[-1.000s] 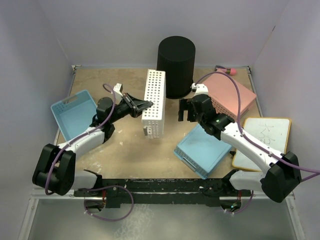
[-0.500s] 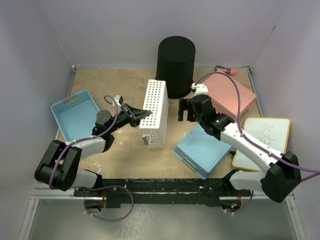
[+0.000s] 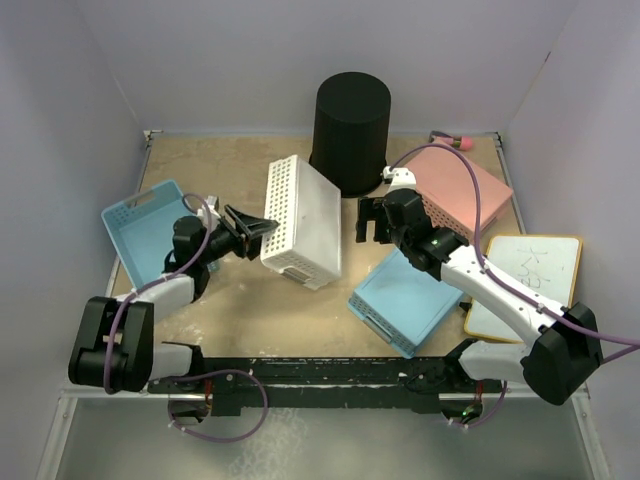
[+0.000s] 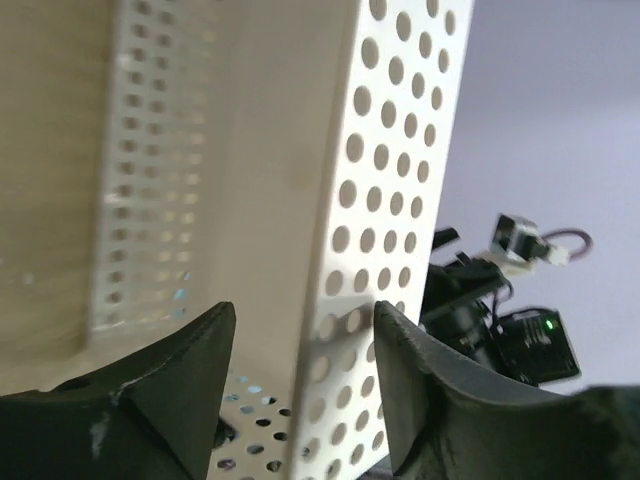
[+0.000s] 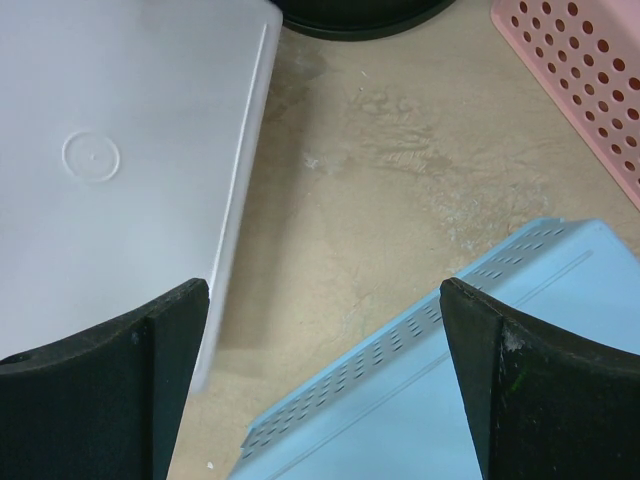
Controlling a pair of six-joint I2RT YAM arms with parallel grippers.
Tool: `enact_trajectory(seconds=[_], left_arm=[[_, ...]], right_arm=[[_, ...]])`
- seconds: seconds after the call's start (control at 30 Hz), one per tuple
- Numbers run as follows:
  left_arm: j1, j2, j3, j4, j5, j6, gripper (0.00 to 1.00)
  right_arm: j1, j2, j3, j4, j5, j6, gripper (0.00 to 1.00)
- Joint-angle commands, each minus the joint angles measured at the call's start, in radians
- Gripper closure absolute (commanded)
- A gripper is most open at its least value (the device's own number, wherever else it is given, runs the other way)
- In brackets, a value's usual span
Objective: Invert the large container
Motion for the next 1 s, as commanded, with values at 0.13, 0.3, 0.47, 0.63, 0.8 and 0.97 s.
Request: enact_trajectory(seconds=[0.13,0.3,0.47,0.63,0.8,0.97], left_arm=[[0.044,-0.055,0.349,-1.051,-0.221,0.738,0.37],[0.043,-0.059,0.564,-1.322,-0.468,0.927,0.36],[0.044,-0.035,0.693,-1.462,-0.793,1.006,0.35],[0.045,0.026,0.751,-1.428,-1.025,0.951,0.3],[0.047,0.133,0.756,-1.332,-1.12,0.937,0.28],[0.08,0.266,0.737,-1.272,-1.16,0.907,0.33]], right_arm=[[-0.005,0.007,0.004,0.05,0.009,0.0,0.0],[-0.006,0.02,0.009,0.055,-0.001,0.003,0.0],[-0.006,0.025,0.01,0.063,-0.004,0.003,0.0],[-0.006,0.028,0.011,0.064,-0.013,0.004,0.0],[-0.006,0.007,0.004,0.054,-0.01,0.003,0.0],[-0.005,-0.022,-0.018,0.045,0.0,0.005,0.0]])
